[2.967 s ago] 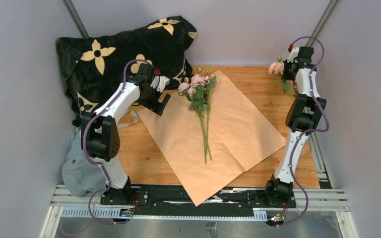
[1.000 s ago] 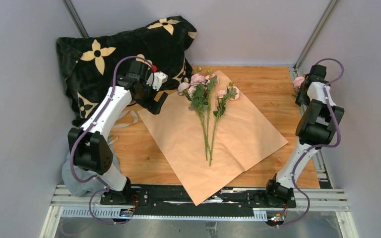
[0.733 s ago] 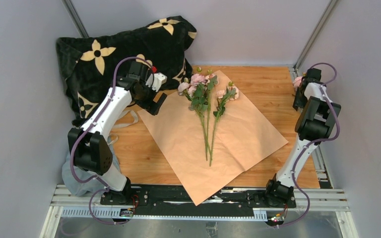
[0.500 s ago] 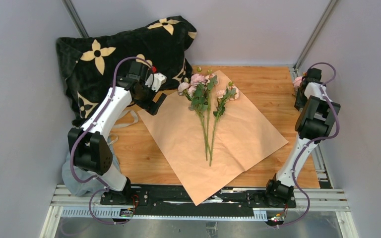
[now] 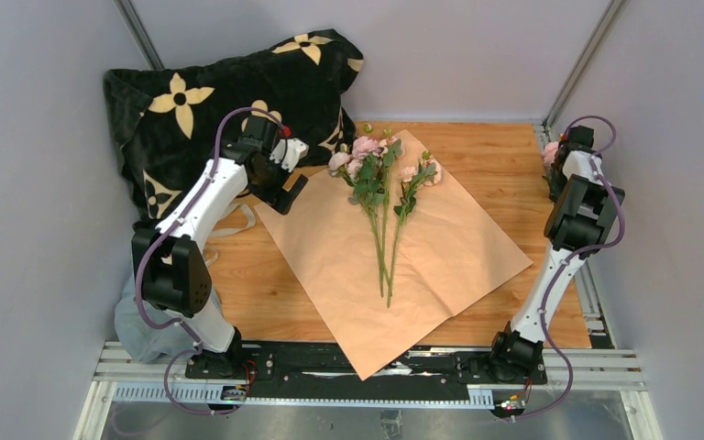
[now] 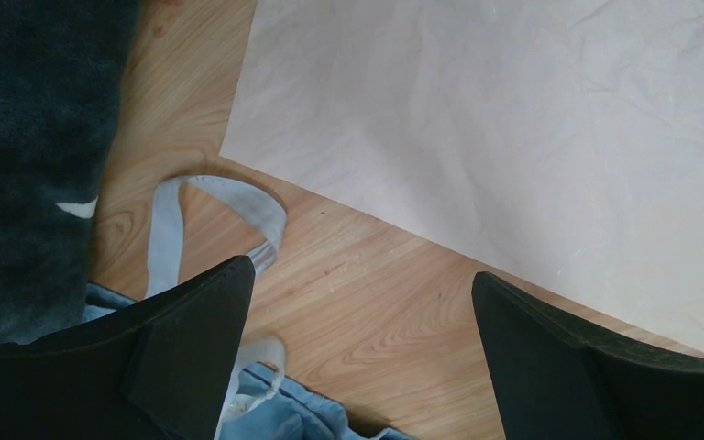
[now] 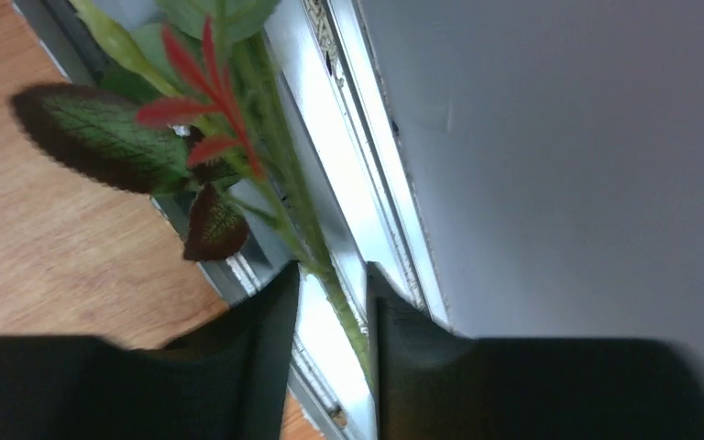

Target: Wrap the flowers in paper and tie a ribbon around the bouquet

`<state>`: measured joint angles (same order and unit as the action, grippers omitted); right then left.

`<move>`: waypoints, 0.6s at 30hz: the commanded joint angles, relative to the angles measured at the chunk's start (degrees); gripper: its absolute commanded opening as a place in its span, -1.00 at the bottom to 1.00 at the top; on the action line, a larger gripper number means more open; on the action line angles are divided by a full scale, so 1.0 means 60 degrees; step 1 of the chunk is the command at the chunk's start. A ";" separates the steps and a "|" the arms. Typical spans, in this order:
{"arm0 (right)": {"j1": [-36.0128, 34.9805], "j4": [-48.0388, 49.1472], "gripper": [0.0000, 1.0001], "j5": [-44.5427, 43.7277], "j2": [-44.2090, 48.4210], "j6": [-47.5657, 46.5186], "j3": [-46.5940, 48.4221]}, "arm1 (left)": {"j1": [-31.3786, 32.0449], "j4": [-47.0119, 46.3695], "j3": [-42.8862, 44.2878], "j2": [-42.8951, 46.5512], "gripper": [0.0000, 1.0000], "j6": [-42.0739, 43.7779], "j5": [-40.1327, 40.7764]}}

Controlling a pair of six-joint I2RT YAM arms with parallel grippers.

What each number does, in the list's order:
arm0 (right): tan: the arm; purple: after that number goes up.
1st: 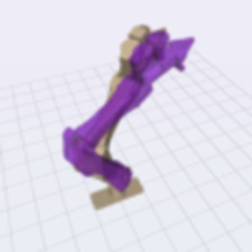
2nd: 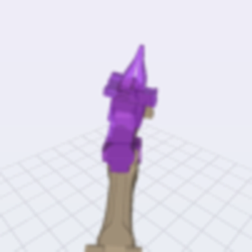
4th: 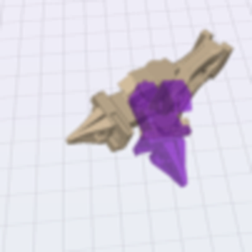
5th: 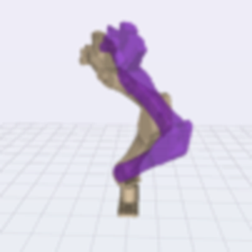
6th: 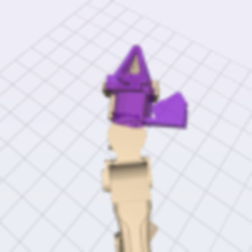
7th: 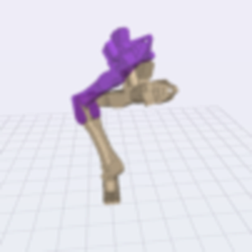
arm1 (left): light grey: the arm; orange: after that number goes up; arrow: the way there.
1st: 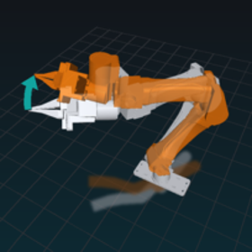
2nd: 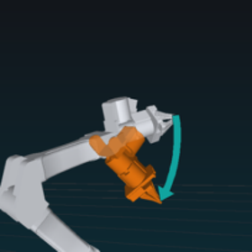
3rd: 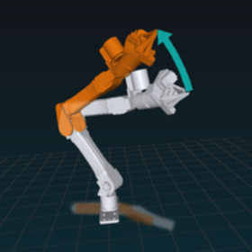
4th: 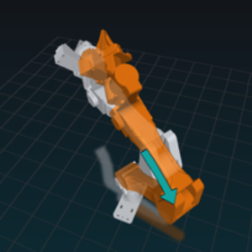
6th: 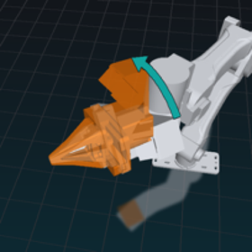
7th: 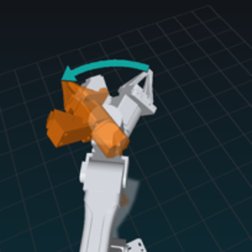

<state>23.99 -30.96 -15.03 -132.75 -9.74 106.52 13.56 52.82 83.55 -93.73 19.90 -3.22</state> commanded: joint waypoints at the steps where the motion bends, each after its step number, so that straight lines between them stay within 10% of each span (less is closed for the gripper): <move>1: 0.0148 -0.0613 -0.47 -0.0030 -0.0674 -0.0295 0.0446 | -0.0064 -0.0039 0.0048 -0.0176 1.00 0.0151 0.0202; 5: 0.0148 -0.0580 -1.00 -0.0251 -0.0531 -0.0243 0.0319 | -0.0066 -0.0043 0.0035 -0.0141 1.00 0.0184 0.0171; 18: -0.0336 0.1125 -1.00 -0.0576 0.3344 -0.0034 -0.1620 | -0.0066 -0.0303 -0.0409 0.0523 1.00 0.0311 -0.0120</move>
<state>23.75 -29.17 -15.88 -123.28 -11.31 99.98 13.56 52.07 82.00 -93.56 20.64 -2.66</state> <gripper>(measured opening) 0.017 0.997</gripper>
